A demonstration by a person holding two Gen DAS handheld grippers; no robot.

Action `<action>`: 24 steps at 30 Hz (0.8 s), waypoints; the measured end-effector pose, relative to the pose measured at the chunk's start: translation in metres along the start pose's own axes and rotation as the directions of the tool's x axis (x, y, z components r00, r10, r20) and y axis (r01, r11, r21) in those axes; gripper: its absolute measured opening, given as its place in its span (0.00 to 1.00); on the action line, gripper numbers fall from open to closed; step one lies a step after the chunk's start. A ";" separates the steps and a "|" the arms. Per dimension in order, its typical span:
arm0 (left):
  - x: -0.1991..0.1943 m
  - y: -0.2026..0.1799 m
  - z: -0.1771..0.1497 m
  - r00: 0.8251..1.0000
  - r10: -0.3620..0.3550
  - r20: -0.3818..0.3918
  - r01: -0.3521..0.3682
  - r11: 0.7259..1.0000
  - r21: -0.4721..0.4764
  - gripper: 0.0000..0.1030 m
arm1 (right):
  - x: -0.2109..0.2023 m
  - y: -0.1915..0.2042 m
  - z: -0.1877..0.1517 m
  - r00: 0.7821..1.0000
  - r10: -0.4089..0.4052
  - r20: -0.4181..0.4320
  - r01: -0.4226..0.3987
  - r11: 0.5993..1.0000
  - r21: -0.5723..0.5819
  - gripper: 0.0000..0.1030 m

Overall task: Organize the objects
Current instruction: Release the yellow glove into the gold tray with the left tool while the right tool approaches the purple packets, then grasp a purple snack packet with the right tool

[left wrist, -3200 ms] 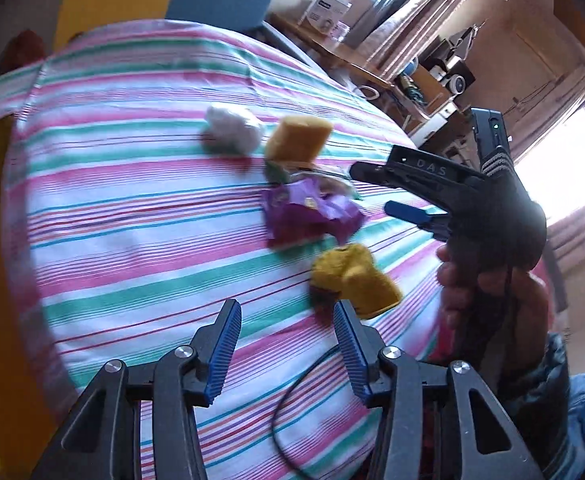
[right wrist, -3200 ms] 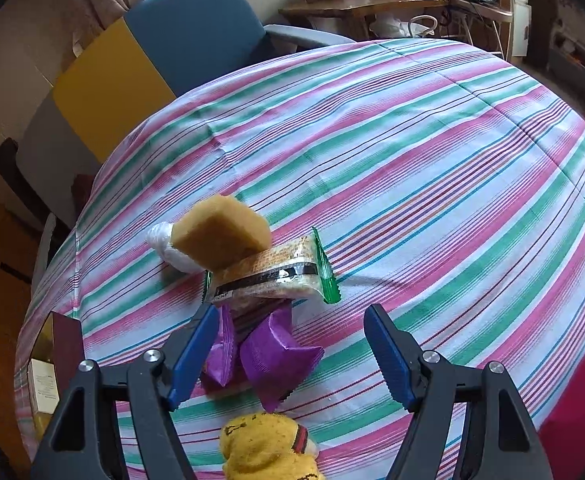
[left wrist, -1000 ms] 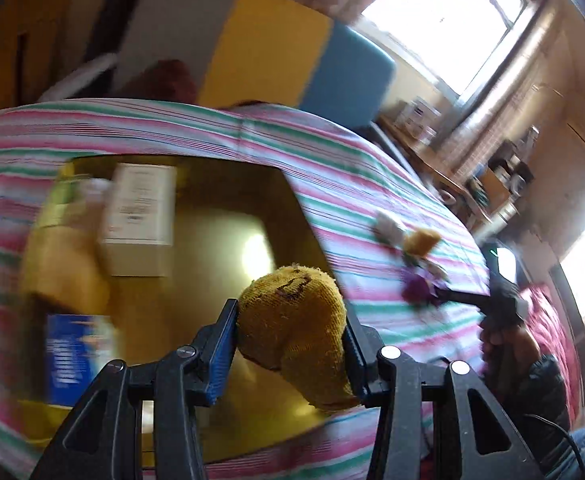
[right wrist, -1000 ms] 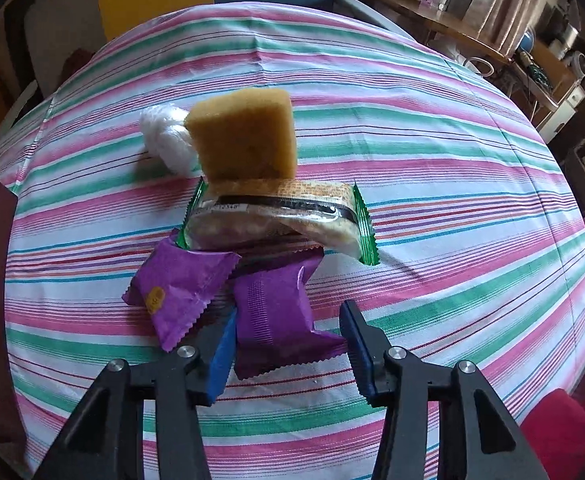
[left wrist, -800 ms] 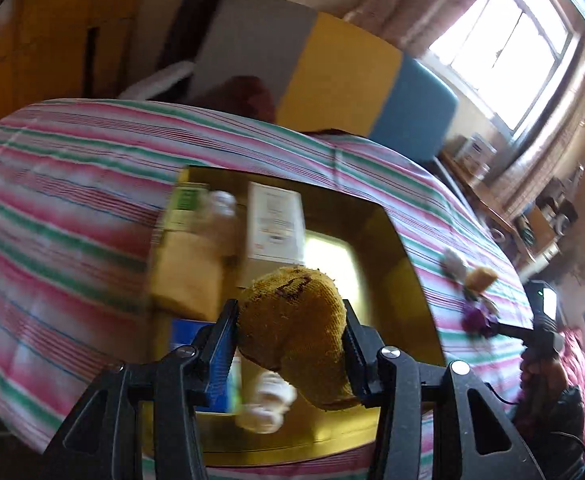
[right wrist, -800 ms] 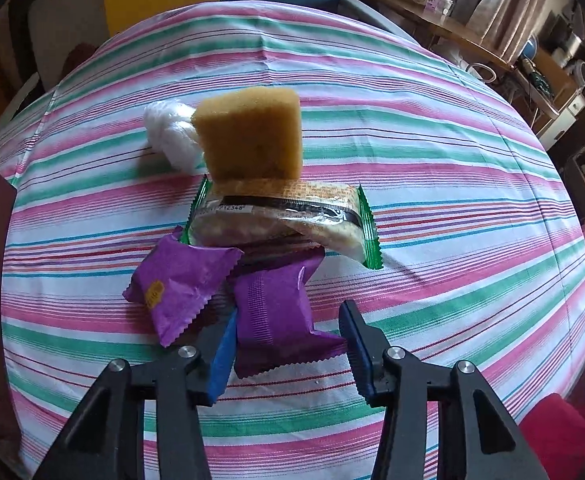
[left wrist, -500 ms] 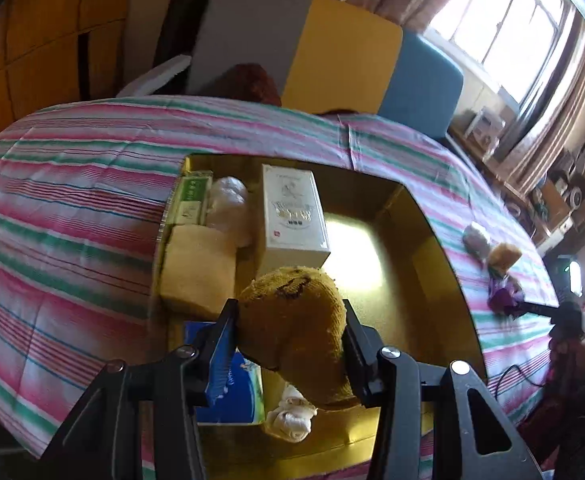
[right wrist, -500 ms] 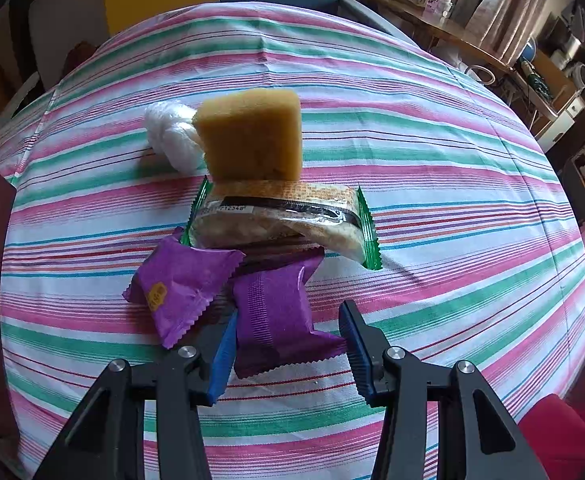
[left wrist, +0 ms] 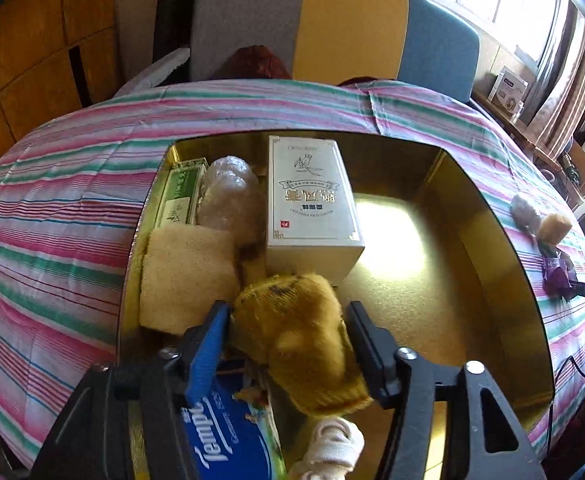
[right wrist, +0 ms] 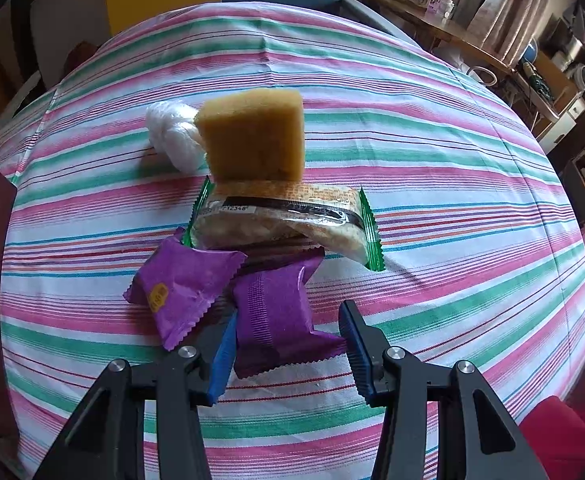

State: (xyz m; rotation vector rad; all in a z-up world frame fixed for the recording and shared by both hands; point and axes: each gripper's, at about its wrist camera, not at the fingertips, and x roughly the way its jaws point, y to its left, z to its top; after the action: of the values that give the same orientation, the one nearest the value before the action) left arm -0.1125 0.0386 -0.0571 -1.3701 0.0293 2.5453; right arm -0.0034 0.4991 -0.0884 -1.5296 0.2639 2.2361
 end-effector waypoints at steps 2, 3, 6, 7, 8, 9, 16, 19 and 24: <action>-0.011 0.000 -0.003 0.999 0.027 0.032 -0.027 1.000 0.002 0.73 | 0.002 -0.001 0.002 1.000 0.002 0.000 -0.002 1.000 0.004 0.48; -0.016 0.001 -0.004 0.999 0.033 0.042 -0.033 0.999 0.000 0.73 | 0.002 -0.001 0.002 1.000 0.002 0.000 -0.002 1.000 0.004 0.48; -0.034 0.004 -0.011 0.995 0.050 0.080 -0.050 0.999 -0.014 0.73 | 0.000 0.000 0.002 1.000 0.013 0.009 -0.013 1.000 0.013 0.48; -0.040 0.005 -0.013 0.994 0.061 0.093 -0.060 0.998 -0.015 0.73 | -0.002 0.000 0.002 1.000 0.021 0.019 -0.021 1.000 0.015 0.48; -0.046 0.005 -0.016 0.992 0.075 0.105 -0.074 0.997 -0.017 0.73 | -0.003 0.000 0.003 0.999 0.020 0.026 -0.020 1.000 0.016 0.48; -0.049 0.004 -0.017 0.990 0.082 0.112 -0.081 0.997 -0.017 0.73 | -0.004 0.000 0.003 0.999 0.024 0.031 -0.024 1.000 0.018 0.48; -0.081 -0.001 -0.029 0.977 0.119 0.177 -0.119 0.993 -0.010 0.73 | -0.024 0.009 0.005 0.984 0.137 0.115 -0.138 0.990 -0.002 0.48; -0.088 0.000 -0.031 0.973 0.131 0.188 -0.130 0.991 -0.015 0.73 | -0.027 0.021 0.003 0.977 0.179 0.116 -0.175 0.983 -0.047 0.48; -0.096 0.003 -0.036 0.970 0.140 0.196 -0.138 0.990 -0.026 0.73 | -0.023 0.042 -0.003 0.974 0.219 0.064 -0.211 0.971 -0.110 0.48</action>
State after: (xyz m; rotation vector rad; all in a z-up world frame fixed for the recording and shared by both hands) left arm -0.0333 0.0104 0.0013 -1.1501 0.0766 2.7908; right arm -0.0123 0.4554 -0.0712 -1.5271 0.3097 2.5068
